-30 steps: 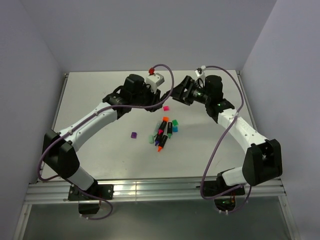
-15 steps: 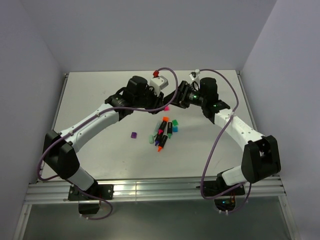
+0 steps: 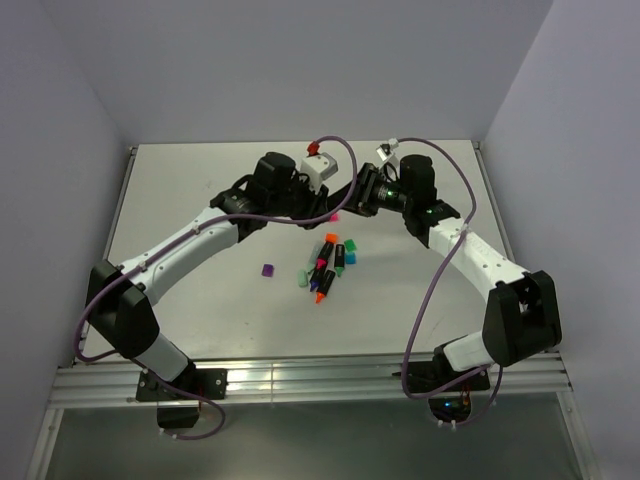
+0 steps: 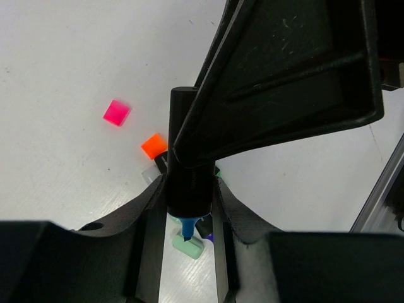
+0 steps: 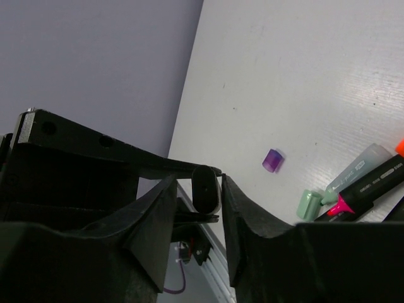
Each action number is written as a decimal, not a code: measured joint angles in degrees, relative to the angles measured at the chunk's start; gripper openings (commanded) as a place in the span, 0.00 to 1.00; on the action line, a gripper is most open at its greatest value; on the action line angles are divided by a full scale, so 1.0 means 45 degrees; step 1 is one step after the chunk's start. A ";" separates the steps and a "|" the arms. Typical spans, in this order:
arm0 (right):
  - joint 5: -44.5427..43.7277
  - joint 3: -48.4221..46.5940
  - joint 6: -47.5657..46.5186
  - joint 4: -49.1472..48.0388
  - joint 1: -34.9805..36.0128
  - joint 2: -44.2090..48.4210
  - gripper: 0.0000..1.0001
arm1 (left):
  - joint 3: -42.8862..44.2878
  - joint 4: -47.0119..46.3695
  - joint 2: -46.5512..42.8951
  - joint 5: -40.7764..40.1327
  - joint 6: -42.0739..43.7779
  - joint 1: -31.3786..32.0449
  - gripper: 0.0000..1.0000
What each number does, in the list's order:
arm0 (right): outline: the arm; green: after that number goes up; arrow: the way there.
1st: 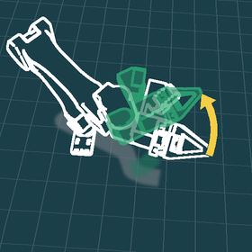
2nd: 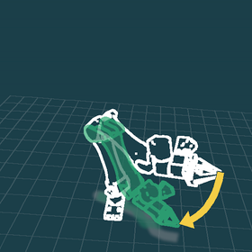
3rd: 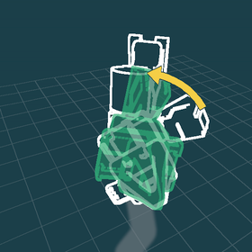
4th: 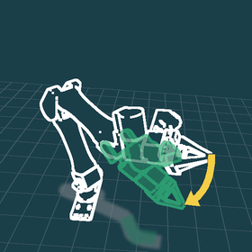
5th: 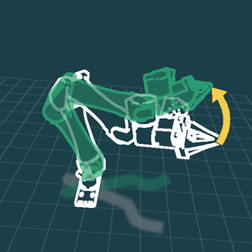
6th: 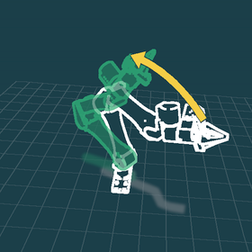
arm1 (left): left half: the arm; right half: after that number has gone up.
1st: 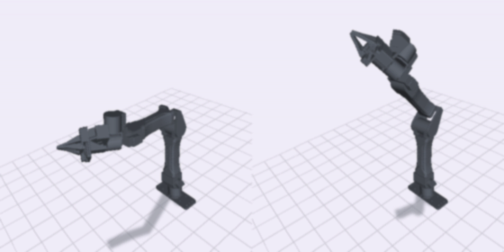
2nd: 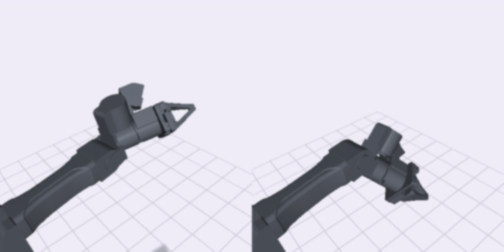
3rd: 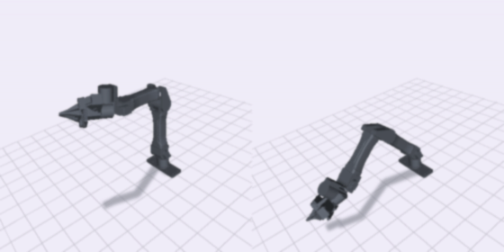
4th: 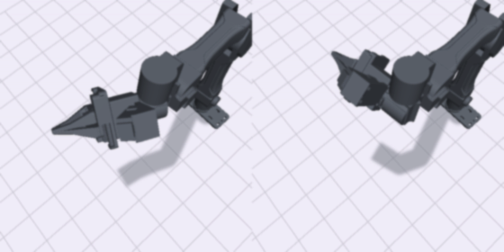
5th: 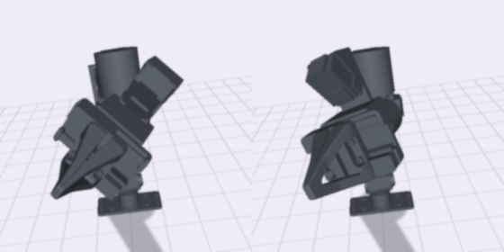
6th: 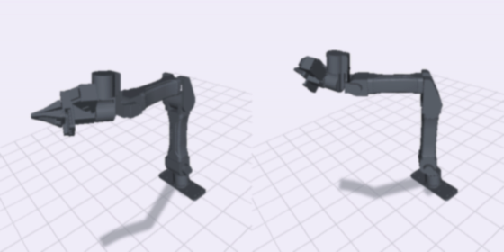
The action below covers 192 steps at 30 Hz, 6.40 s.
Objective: Insert the pens into the pen caps
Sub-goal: Pick up the pen from the center of the board, then insert the pen cap onto the pen.
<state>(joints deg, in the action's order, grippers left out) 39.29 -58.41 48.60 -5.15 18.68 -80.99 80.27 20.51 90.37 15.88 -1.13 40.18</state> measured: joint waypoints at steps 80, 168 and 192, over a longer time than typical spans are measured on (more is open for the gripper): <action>-0.3483 -0.0034 -0.2181 0.2594 -0.6329 0.0855 0.00 | 0.5231 0.3769 0.8442 -0.5906 -0.9394 0.2895 0.48; 0.3007 -0.1180 -0.0821 0.0097 -0.0714 0.1598 0.00 | -0.3332 -0.0568 -0.4634 0.3405 0.1535 -0.0350 0.00; 0.1297 -0.1807 -0.2171 0.1749 0.0044 0.1457 0.00 | -0.2841 -0.1229 -0.3934 0.2152 -0.0049 -0.0427 0.00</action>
<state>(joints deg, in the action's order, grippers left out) 45.12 -66.54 38.83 2.72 18.87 -74.43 67.48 14.98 72.66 25.56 -1.34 38.26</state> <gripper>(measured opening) 0.220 0.319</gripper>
